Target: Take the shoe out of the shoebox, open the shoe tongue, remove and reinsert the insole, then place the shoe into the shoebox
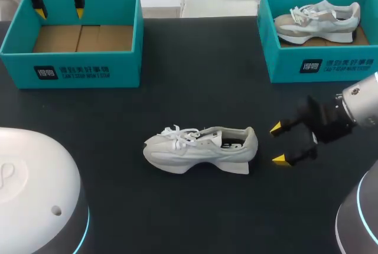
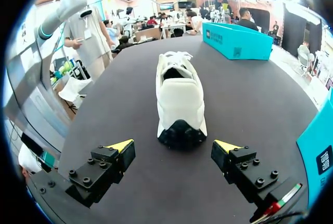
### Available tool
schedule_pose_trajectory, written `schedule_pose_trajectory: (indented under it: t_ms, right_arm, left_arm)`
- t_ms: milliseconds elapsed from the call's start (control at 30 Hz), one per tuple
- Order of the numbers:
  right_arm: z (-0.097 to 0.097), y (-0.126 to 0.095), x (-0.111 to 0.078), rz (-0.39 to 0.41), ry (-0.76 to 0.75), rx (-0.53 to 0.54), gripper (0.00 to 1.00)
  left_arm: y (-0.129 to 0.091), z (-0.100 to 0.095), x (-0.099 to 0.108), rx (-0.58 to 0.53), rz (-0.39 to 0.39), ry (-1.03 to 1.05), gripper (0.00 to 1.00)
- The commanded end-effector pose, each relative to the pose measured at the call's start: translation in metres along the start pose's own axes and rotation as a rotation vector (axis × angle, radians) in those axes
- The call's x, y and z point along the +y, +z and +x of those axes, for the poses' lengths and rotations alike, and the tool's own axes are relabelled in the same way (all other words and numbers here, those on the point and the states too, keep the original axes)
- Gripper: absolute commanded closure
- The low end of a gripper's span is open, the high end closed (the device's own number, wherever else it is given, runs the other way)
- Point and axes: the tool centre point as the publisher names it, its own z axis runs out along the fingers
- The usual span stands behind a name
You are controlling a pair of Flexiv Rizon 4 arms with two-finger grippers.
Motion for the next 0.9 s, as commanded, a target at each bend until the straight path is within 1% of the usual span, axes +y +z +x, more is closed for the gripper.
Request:
schedule_pose_trajectory:
  t_ms: [33,333,400,567,733,900]
  right_arm:
    - [0.001,0.001,0.001,0.004,0.001,-0.003,0.00]
    - [0.001,0.001,0.001,0.004,0.001,-0.003,0.00]
    - [-0.002,0.003,0.000,0.004,0.023,-0.024,0.00]
    - [-0.009,0.012,0.001,-0.010,0.043,-0.042,0.00]
    - [-0.013,0.025,0.004,-0.043,0.048,-0.040,0.00]
    - [-0.014,0.042,0.016,-0.071,0.012,-0.028,0.00]
  left_arm:
    - [0.000,0.000,0.000,0.000,0.000,0.000,0.00]
    - [0.000,0.000,0.000,0.000,0.000,0.000,0.00]
    - [0.000,0.000,0.000,0.000,0.000,0.000,0.00]
    - [0.000,0.000,0.000,0.000,0.000,0.000,0.00]
    - [0.000,0.000,0.000,0.000,0.000,0.000,0.00]
    - [0.000,0.000,0.000,0.000,0.000,0.000,0.00]
